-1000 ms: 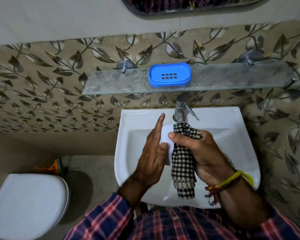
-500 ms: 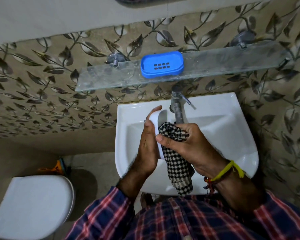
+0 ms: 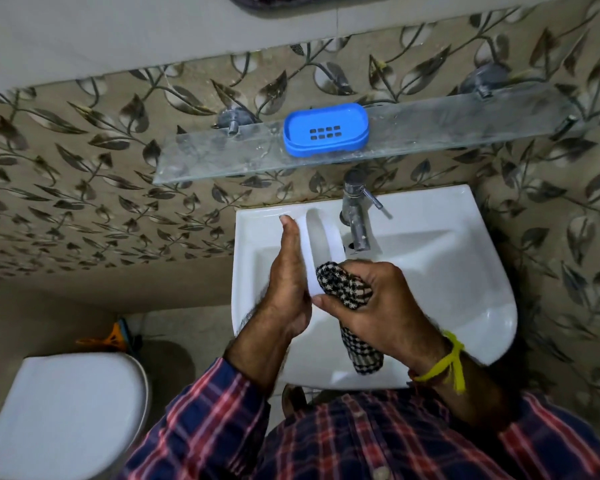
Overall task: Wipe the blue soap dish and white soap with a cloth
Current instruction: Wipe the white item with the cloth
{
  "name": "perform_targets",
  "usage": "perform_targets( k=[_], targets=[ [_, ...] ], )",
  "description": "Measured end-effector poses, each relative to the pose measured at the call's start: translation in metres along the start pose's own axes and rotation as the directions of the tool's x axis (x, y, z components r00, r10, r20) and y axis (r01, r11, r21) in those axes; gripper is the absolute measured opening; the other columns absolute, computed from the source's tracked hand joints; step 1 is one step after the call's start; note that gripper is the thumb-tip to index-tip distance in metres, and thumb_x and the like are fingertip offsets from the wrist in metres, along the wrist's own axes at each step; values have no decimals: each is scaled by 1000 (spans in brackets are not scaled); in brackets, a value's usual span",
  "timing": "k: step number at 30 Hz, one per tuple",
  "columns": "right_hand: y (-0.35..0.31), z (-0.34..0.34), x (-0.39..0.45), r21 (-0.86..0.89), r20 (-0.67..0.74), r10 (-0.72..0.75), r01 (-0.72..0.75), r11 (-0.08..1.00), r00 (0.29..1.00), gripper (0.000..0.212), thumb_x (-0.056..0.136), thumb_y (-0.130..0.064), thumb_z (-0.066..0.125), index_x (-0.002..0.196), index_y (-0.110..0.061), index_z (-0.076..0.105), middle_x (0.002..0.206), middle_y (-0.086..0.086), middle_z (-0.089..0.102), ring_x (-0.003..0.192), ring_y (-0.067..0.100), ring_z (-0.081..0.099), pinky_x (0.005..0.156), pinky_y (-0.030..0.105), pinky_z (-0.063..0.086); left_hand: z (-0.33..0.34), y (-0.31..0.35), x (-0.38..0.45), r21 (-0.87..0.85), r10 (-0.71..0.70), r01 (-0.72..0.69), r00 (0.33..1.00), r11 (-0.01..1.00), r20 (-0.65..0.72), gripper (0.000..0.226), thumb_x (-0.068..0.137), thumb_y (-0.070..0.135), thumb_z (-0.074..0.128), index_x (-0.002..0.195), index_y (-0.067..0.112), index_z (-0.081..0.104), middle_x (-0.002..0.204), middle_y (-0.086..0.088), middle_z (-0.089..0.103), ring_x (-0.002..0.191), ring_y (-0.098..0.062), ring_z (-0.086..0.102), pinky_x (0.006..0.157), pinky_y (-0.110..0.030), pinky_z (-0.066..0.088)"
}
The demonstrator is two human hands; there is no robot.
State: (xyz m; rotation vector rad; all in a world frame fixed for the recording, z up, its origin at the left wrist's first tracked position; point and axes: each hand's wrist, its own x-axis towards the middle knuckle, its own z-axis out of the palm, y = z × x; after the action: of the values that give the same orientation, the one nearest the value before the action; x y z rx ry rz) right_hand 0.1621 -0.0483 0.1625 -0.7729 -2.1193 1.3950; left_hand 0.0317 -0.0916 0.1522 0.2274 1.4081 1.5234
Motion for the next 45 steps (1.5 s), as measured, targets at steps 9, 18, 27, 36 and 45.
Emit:
perform_targets(
  k=[9, 18, 27, 36, 45],
  targets=[
    [-6, -21, 18, 736, 238, 476, -477, 480, 846, 45, 67, -12, 81, 100, 13, 64, 94, 23, 63, 86, 31, 67, 81, 60, 59, -37, -55, -7, 628, 650, -758, 569, 176, 504, 70, 103, 58, 21, 158, 16, 16, 166, -6, 20, 153, -30, 18, 119, -58, 23],
    [-9, -11, 15, 778, 190, 459, -418, 469, 868, 48, 71, -13, 82, 105, 17, 64, 107, 33, 68, 89, 33, 66, 87, 49, 58, -14, -64, -3, 421, 625, -647, 752, 636, 211, 61, 103, 57, 23, 159, 33, 13, 161, -13, 33, 145, -35, 36, 117, -56, 29],
    [-5, 1, 12, 532, -55, 328, -251, 809, 943, 26, 75, -6, 83, 80, 11, 64, 69, 21, 66, 66, 22, 62, 63, 35, 52, -2, -39, -15, 270, 268, -279, 960, 921, 79, 76, 97, 70, 14, 135, 23, 61, 118, 3, 75, 116, -14, 67, 102, -34, 52],
    [-4, -2, 4, 168, 169, 269, -296, 940, 948, 17, 75, -18, 86, 87, -9, 76, 81, 4, 78, 78, 16, 75, 74, 37, 61, -15, -29, -8, -31, 3, -2, 1000, 1000, 28, 81, 80, 82, 36, 115, 20, 76, 119, -18, 73, 110, -34, 69, 94, -47, 56],
    [-13, -26, 13, -84, -233, 74, -96, 992, 970, 18, 76, -25, 81, 82, -11, 72, 71, 0, 75, 65, 12, 72, 59, 31, 58, -19, -29, -2, -182, -76, 94, 992, 979, 103, 79, 83, 84, 34, 119, 26, 74, 131, -9, 68, 122, -28, 64, 105, -46, 47]
  ],
)
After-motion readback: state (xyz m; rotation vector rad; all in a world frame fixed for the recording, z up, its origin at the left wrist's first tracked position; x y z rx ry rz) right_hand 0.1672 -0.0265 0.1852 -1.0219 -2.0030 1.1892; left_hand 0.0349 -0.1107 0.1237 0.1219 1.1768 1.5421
